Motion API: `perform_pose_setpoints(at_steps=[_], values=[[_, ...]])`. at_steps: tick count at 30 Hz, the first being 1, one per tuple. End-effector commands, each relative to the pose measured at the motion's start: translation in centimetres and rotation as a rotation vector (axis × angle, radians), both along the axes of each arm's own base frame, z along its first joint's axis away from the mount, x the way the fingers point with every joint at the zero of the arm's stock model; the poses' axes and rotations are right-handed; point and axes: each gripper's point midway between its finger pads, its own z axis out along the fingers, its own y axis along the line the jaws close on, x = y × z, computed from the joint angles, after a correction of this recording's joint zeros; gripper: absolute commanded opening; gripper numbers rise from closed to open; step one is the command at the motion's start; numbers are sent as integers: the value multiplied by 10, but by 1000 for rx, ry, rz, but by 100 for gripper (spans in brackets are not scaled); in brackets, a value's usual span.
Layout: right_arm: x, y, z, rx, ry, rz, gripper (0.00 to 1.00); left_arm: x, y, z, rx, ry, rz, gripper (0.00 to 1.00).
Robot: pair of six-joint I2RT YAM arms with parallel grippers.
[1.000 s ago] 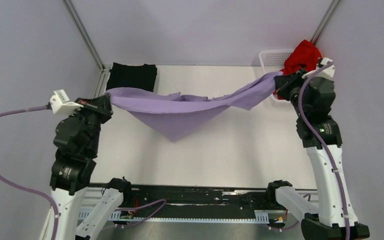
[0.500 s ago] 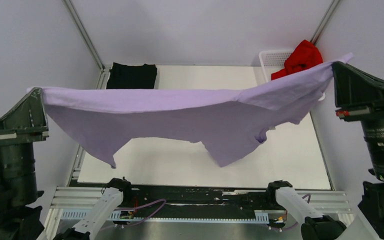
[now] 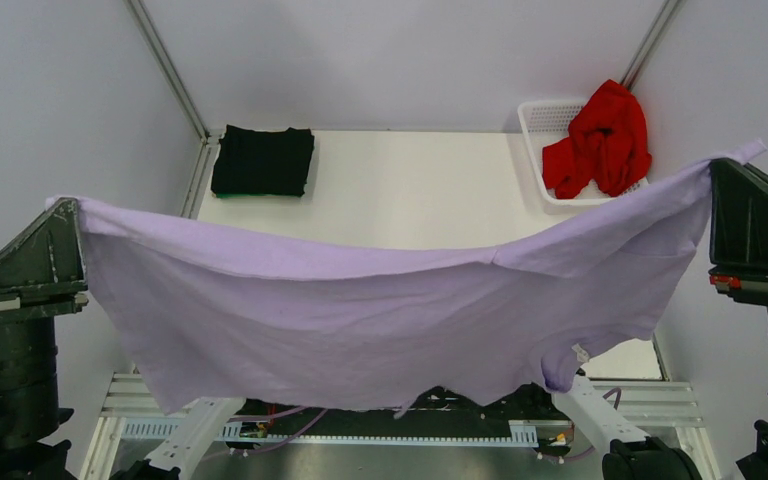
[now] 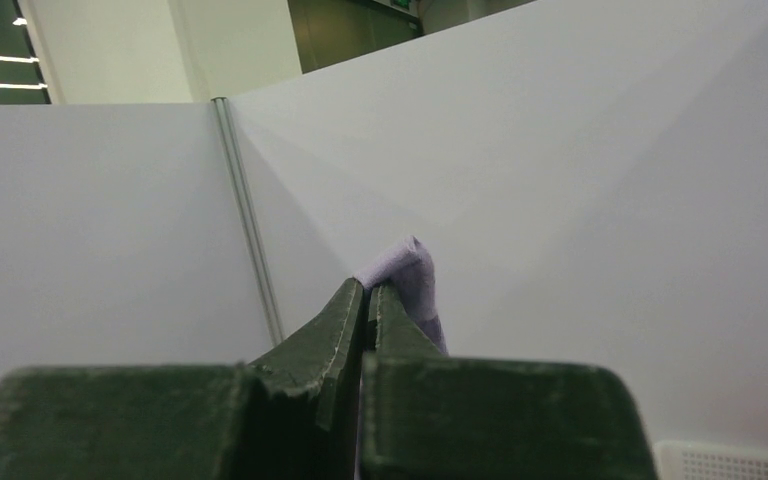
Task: Fold and stack the t-shirts
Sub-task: Flatten out the tshirt
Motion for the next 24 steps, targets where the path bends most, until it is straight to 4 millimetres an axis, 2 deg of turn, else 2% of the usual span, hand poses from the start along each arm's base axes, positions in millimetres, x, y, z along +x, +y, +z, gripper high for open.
perform_pose_setpoints(at_steps=[1,2,3,4,5,6,7,8,9,10,12,13,14,15,16,17,18,20,21,22,23,24], values=[[88,-25,-20,38,133,-179,0,61,-7,-35,30,142,43,0],[107,-35,-28,56,167,-238,0,72,-4,-41,15,165,71,0],[127,-41,-38,58,202,-283,0,98,-1,-63,9,238,113,0],[150,-45,-53,54,252,-320,0,116,-1,-74,-1,280,137,0],[173,-49,-68,54,298,-357,0,140,6,-104,-16,366,202,0],[194,-53,-84,50,342,-389,0,160,7,-122,-40,421,232,0],[221,-56,-106,42,401,-419,0,181,12,-156,-43,505,297,0],[243,-57,-128,33,454,-441,0,203,10,-176,-64,552,316,0],[264,-58,-150,24,502,-455,0,220,12,-211,-48,631,363,0],[286,-56,-177,11,557,-462,0,241,10,-234,-44,681,382,0],[328,-53,-230,-12,651,-470,0,276,9,-305,-6,835,446,0],[348,-52,-259,-25,705,-475,0,286,11,-323,2,878,472,0],[368,-51,-288,-34,758,-480,0,308,8,-360,24,962,488,0],[387,-51,-318,-39,818,-486,0,318,10,-378,29,1006,494,1],[404,-51,-345,-39,872,-491,0,337,8,-413,46,1082,505,5],[422,-51,-374,-41,928,-492,0,347,12,-430,39,1124,505,7],[440,-49,-398,-46,979,-488,2,364,11,-458,47,1191,505,11],[470,-42,-429,-63,1040,-461,10,388,14,-487,43,1269,480,28],[480,-37,-437,-76,1065,-435,21,395,16,-495,39,1296,454,53],[487,-31,-444,-87,1092,-411,42,406,15,-497,40,1302,442,70],[493,-26,-440,-88,1091,-389,66,411,14,-498,56,1310,417,92],[494,-22,-440,-93,1094,-374,80,417,11,-489,57,1287,398,96]])
